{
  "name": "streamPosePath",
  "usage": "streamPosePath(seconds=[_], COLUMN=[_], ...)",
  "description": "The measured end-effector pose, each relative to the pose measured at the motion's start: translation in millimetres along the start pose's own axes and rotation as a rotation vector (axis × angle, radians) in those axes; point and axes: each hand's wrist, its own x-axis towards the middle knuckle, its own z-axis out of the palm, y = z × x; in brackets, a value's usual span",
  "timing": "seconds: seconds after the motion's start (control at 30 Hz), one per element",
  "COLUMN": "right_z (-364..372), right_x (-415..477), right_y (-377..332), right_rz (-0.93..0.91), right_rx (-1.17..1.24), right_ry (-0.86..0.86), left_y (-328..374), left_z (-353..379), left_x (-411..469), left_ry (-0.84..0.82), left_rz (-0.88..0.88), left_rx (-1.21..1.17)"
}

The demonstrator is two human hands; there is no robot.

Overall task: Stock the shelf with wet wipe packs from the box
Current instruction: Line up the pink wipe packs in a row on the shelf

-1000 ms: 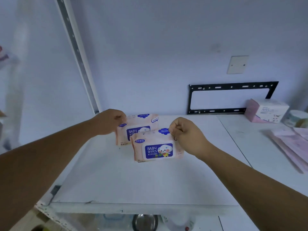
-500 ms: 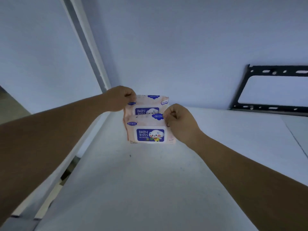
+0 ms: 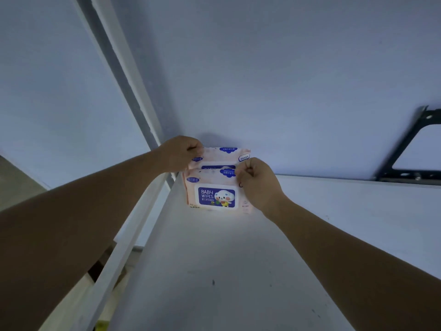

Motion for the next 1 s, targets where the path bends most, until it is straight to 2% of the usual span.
streamPosePath(seconds=[0.23, 0.4, 0.6, 0.73, 0.87, 1.0], right_z=[14, 14, 7, -8, -46, -87], right_x=[26, 32, 27, 14, -1, -29], right_y=[-4, -2, -8, -8, -6, -5], right_rz=[0.067, 0.074, 0.118, 0.033, -0.085, -0.115], right_rx=[0.021, -0.024, -0.024, -0.113, -0.266, -0.251], right_ry=[0.056, 0.040, 0.003, 0.023, 0.015, -0.021], left_y=[-19, -18, -13, -5, 17, 45], left_z=[8, 14, 10, 4, -2, 4], left_x=[17, 21, 7, -15, -44, -78], left_ry=[0.087, 0.198, 0.227, 0.234, 0.213, 0.123], left_rz=[-0.061, -0.115, -0.153, -0.165, -0.067, -0.025], left_rx=[-0.098, -0.078, -0.086, -0.077, -0.022, -0.078])
